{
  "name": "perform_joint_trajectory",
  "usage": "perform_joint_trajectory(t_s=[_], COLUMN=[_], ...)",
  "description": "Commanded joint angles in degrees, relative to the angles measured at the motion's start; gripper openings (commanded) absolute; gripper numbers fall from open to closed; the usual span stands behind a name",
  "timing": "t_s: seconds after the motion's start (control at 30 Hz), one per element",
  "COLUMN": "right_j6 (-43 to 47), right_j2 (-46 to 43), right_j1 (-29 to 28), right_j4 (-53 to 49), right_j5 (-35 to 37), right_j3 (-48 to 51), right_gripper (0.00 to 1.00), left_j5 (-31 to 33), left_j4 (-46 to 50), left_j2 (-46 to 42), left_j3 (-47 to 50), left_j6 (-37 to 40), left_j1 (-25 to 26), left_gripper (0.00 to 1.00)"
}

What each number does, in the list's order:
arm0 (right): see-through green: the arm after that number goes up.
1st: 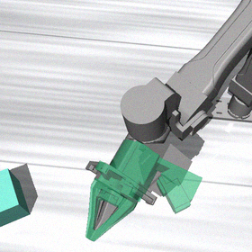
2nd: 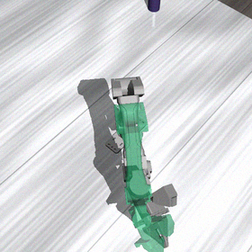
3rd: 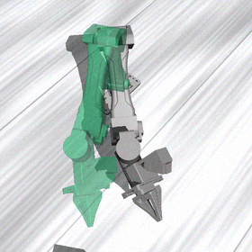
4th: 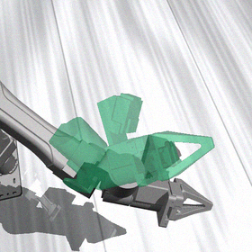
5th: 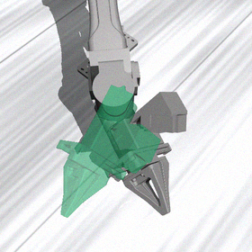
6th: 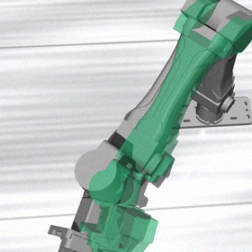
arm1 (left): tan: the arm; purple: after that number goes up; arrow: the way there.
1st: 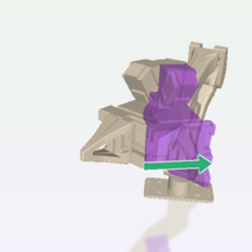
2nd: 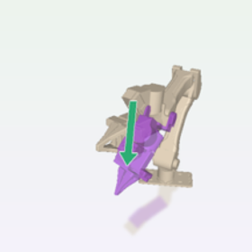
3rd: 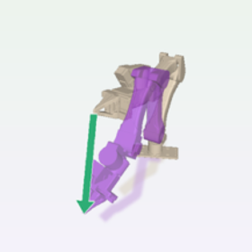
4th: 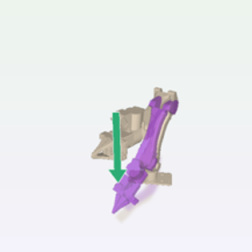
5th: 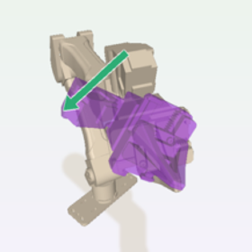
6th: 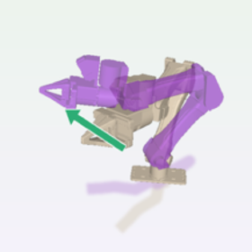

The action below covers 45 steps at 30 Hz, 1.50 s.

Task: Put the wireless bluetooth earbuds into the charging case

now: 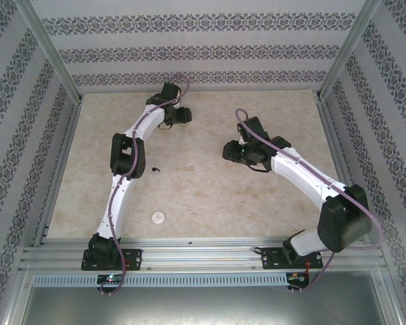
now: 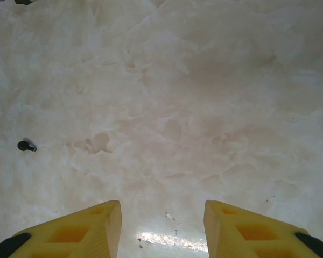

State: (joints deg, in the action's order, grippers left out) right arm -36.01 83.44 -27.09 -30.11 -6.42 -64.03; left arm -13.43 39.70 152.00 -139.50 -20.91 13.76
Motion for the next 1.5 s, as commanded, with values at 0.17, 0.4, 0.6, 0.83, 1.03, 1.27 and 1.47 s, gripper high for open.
perform_joint_trajectory(t_s=[0.17, 0.4, 0.6, 0.83, 1.03, 1.27, 1.47], right_j6=[0.41, 0.57, 0.3, -0.2, -0.56, -1.42, -2.48], right_j2=[0.99, 0.77, 1.09, 1.51, 0.81, -2.36, -5.68], right_j1=[0.46, 0.43, 0.46, 0.42, 0.46, 0.38, 0.15], right_j4=[0.32, 0.05, 0.08, 0.4, 0.31, -0.1, -0.46], right_j5=[1.02, 1.07, 0.7, 0.28, 0.17, 0.51, 0.4], right_j3=[-1.99, -1.59, -1.3, -1.18, -0.79, 0.97, 2.85], right_gripper=[0.44, 0.44, 0.44, 0.44, 0.44, 0.44, 0.44], left_j5=[0.71, 1.51, 1.37, 1.04, 0.07, -2.27, -7.2], left_j4=[-1.16, -1.9, -2.78, -1.13, 0.66, 2.97, -5.68], left_j2=[2.99, 4.28, 5.14, 7.29, 7.09, 3.73, -6.73], left_j3=[-2.14, -3.16, -4.23, -8.0, -8.33, -4.05, 13.86], left_j6=[3.87, 5.76, 7.06, 7.1, 7.35, 8.58, 8.67], left_j1=[0.13, 0.12, 0.17, 0.24, 0.29, 1.05, 1.55], left_gripper=[0.63, 0.56, 0.63, 0.6, 0.54, 0.52, 0.51])
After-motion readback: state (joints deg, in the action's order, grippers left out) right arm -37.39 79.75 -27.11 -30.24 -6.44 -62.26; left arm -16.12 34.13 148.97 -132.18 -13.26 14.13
